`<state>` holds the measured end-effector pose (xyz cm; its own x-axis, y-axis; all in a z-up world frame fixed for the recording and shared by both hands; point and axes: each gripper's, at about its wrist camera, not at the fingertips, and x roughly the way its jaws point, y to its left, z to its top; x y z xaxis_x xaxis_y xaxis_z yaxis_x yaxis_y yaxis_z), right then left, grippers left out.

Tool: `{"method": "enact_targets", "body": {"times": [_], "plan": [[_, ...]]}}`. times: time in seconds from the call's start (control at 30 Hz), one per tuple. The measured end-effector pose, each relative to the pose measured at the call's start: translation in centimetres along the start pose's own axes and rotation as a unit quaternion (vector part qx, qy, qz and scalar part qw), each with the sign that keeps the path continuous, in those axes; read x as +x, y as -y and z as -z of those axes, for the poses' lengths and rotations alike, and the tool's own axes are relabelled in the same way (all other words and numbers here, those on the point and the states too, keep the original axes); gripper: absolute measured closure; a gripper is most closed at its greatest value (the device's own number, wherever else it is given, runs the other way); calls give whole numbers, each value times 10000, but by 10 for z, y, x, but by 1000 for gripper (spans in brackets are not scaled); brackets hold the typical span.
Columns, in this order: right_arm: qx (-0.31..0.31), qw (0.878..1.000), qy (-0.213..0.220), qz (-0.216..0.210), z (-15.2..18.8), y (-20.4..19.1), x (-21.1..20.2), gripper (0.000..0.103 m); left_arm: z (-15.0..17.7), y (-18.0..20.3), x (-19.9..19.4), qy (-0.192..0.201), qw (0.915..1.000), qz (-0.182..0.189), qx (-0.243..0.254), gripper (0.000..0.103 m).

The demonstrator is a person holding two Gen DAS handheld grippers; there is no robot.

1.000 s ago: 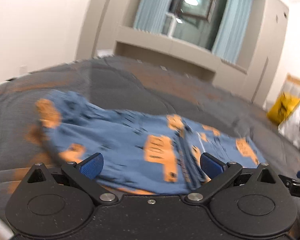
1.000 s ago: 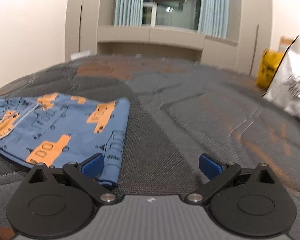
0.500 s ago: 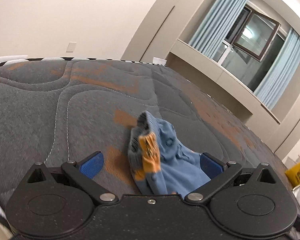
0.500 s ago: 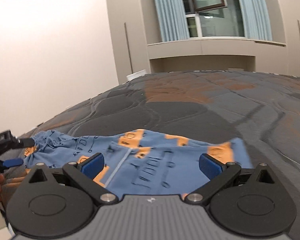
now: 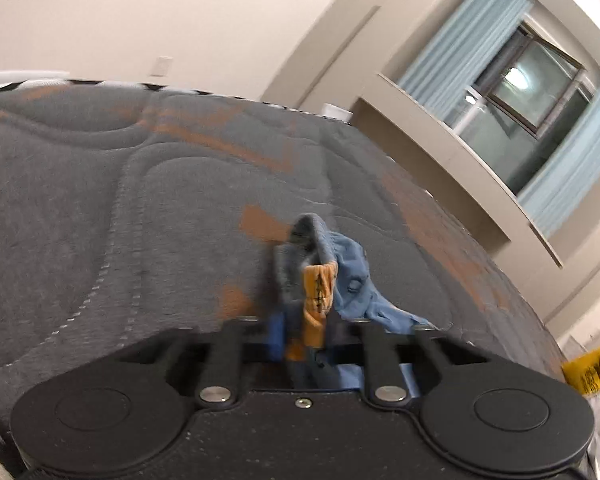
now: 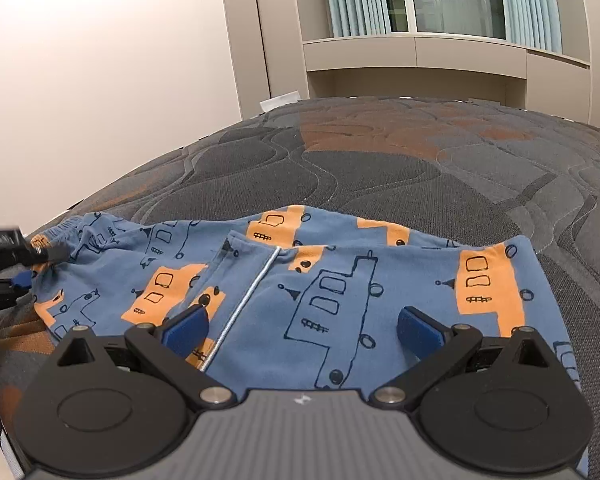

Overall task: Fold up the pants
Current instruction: 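Grasp the elastic waistband with the left gripper and lift it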

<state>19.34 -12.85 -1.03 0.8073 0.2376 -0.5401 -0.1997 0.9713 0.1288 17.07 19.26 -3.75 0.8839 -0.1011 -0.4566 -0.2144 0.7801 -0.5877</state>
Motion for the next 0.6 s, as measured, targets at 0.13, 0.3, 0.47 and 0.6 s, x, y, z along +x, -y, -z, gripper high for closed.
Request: {"method": "enact_targets", "body": {"times": [0.13, 0.3, 0.47, 0.6], "plan": [[51, 10000, -25, -37, 0, 2, 2, 0, 5, 4, -22, 381, 9992, 103, -52, 88], [49, 10000, -34, -33, 1, 2, 4, 0, 8, 2, -14, 274, 9996, -75, -23, 87], [92, 9999, -25, -61, 2, 4, 3, 0, 9, -2, -11, 228, 9996, -59, -121, 76], [90, 9999, -8, -51, 2, 3, 3, 0, 9, 3, -10, 241, 9995, -203, -26, 81]]}}
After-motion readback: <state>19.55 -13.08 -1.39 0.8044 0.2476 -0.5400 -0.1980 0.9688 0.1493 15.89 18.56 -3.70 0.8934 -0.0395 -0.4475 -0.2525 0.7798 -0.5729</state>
